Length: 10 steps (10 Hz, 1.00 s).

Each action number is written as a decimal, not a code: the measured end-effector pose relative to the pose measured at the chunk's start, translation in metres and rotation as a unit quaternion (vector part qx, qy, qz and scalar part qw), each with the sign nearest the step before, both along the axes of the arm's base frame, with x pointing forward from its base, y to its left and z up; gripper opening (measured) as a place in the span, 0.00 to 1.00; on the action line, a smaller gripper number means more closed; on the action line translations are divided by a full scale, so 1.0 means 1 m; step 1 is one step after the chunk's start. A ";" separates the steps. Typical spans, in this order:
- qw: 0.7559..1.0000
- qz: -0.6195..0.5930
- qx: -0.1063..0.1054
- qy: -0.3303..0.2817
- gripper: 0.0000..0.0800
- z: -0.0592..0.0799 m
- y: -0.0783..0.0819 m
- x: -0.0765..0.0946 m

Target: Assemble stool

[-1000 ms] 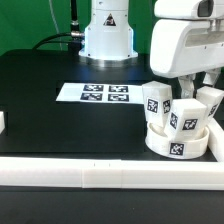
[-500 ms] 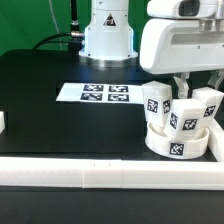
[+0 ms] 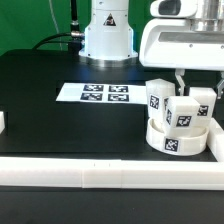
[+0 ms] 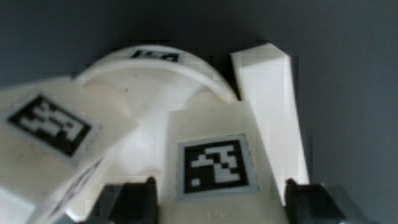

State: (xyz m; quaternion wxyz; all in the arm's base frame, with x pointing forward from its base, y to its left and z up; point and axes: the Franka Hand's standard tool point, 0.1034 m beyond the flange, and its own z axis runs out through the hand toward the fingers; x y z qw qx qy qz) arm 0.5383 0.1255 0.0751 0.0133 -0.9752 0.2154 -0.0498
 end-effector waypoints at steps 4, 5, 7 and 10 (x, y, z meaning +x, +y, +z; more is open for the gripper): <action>0.993 -0.115 0.016 0.001 0.43 0.000 0.000 0.000; 0.990 -0.139 0.019 0.001 0.43 0.000 0.000 0.000; 0.966 -0.255 0.043 0.001 0.43 0.000 0.000 -0.001; 0.892 -0.445 0.083 0.008 0.43 -0.001 0.004 -0.002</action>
Offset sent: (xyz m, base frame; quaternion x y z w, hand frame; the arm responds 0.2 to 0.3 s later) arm 0.0000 0.0000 0.0000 0.0000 0.0000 0.1938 0.9810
